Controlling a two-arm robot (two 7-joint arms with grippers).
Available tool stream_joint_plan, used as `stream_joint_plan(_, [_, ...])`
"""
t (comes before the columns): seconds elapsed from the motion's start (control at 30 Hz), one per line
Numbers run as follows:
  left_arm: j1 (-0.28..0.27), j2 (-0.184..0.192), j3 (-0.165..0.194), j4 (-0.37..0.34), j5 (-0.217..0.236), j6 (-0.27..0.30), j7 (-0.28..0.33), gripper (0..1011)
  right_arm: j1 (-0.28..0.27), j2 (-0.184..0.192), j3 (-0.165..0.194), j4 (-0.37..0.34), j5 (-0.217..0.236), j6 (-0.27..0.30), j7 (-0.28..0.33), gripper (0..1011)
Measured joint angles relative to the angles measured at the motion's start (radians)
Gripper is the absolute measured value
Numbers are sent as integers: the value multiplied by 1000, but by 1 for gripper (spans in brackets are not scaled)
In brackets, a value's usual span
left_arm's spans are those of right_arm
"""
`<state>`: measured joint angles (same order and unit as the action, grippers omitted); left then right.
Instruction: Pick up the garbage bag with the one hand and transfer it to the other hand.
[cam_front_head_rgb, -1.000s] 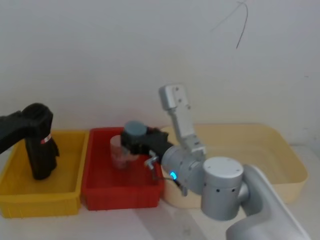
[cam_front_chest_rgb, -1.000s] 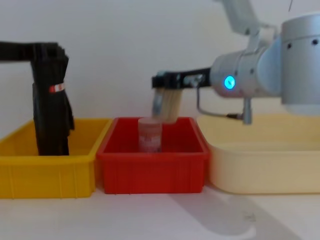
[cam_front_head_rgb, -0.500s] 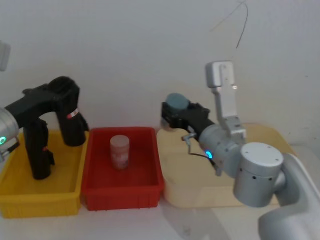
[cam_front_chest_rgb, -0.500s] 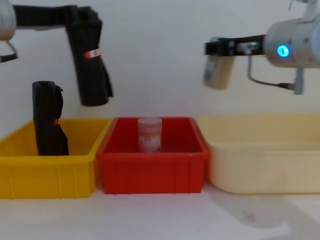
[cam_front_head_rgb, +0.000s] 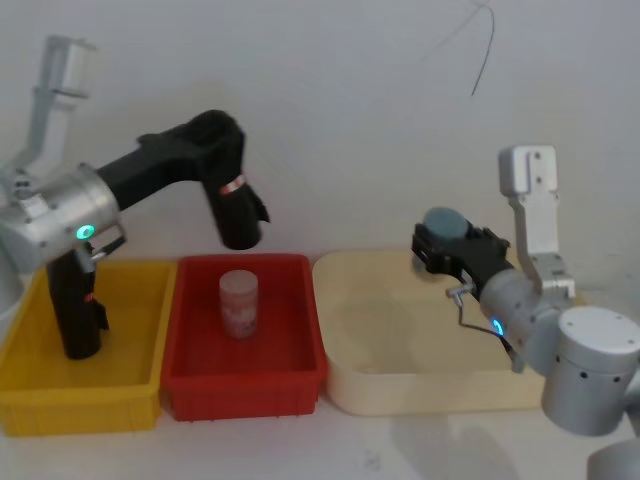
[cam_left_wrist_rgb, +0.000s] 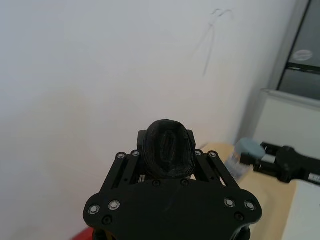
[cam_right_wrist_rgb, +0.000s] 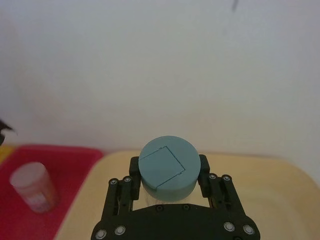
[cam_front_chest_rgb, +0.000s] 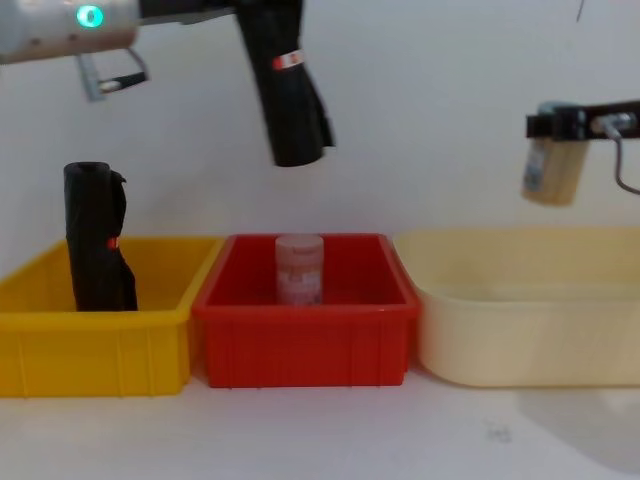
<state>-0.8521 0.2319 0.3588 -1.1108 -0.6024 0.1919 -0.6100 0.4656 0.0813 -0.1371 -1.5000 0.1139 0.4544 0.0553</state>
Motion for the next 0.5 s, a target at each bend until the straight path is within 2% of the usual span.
stream_joint_plan(0.2, [-84,-68,35,162,-8,-57,-77,382,-30,17,18,-13,-1,31,2,646])
stream_joint_plan(0.47, [-141,-124,72,308,-14,-100,-139,382,-57,20,30,-26,10,52,23,646])
stream_joint_plan(0.5, [-141,-124,72,308,-14,-100,-139,382,-59,19,31,-27,11,53,25,646])
